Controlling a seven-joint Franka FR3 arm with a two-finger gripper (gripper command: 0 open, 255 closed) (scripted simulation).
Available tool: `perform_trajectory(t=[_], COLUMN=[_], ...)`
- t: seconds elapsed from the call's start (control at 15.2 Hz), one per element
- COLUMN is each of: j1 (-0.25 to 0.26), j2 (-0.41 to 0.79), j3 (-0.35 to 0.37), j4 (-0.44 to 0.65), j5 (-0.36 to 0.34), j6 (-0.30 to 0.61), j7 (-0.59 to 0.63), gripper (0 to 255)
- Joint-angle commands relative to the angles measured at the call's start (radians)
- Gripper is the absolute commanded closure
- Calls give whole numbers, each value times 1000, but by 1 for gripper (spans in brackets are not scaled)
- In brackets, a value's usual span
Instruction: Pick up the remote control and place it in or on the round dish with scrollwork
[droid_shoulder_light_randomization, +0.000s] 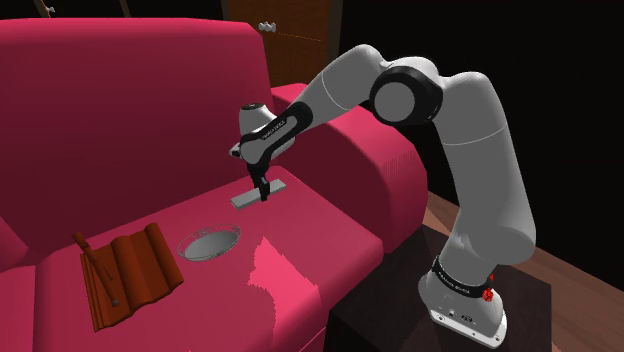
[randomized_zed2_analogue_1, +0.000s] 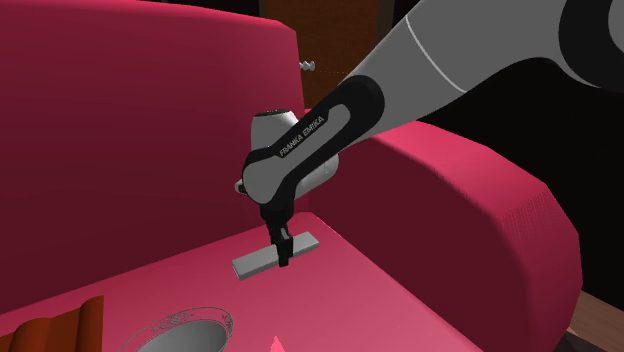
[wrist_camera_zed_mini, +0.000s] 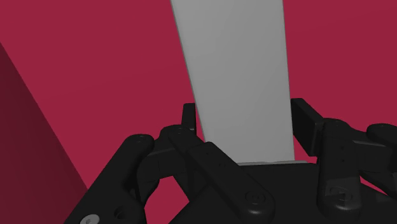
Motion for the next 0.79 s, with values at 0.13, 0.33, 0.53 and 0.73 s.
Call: perform_trajectory(t=[0.13, 0.33, 0.53, 0.73], j1=[0, 1, 1, 2], j2=[-8, -33, -56, -78], j3=[0, -1, -2, -2], j4=[1, 5, 12, 20], j5=[0, -1, -2, -3], j6=[-10, -39, -69, -99], j7=[1, 1, 1, 2], gripper=[255, 255, 255, 255])
